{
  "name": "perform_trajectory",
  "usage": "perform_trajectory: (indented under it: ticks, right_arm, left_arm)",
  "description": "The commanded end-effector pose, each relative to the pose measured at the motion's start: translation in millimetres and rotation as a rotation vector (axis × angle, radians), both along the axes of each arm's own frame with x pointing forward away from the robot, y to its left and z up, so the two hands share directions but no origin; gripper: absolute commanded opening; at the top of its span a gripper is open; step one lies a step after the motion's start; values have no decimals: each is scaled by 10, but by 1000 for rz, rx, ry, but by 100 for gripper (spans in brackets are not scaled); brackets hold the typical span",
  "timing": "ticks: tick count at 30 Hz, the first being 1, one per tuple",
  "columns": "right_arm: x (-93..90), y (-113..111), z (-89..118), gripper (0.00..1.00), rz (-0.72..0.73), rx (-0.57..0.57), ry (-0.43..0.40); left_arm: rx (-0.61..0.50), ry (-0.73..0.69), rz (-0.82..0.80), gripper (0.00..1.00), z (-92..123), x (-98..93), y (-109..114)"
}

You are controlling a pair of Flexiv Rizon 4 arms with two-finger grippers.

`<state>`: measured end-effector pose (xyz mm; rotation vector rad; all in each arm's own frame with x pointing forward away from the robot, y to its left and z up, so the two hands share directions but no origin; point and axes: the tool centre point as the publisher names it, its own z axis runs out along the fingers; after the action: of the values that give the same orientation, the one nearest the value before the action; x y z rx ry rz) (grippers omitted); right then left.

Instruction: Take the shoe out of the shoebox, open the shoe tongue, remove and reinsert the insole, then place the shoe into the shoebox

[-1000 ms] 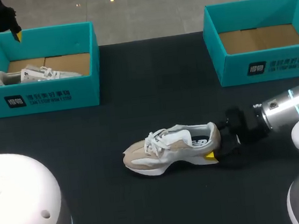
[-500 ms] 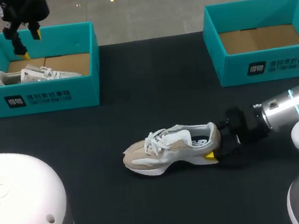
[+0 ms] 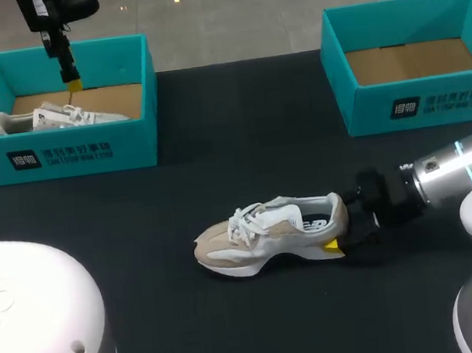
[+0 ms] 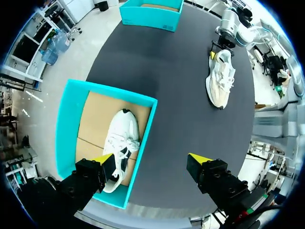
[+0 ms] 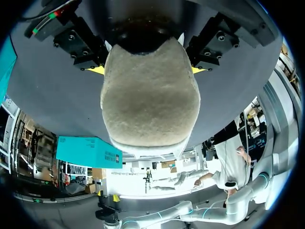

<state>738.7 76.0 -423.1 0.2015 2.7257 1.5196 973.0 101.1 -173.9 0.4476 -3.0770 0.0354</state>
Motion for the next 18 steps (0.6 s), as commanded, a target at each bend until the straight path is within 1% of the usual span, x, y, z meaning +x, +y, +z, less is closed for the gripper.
perform_trajectory:
  ticks: [1,11,12,13,14,15,16,18]
  right_arm:
    - [-7,17,-1,0,-2,-4,0]
    - [-7,17,-1,0,-2,-4,0]
    - [-7,17,-1,0,-2,-4,0]
    - [-7,17,-1,0,-2,-4,0]
    - [-7,17,-1,0,-2,-4,0]
    - [-7,17,-1,0,-2,-4,0]
    - [-7,17,-1,0,-2,-4,0]
    - [-7,17,-1,0,-2,-4,0]
  left_arm:
    - [0,2,-6,100,-3,7,9]
    - [0,2,-6,100,-3,7,9]
    - [-8,44,24,100,1,-34,-37]
    - [7,20,47,100,8,-101,-94]
    - [-6,62,82,100,15,-150,-134]
    - [16,55,108,100,16,-192,-176]
    - [17,87,158,100,14,-232,-206]
    - [61,80,218,100,3,-328,-282]
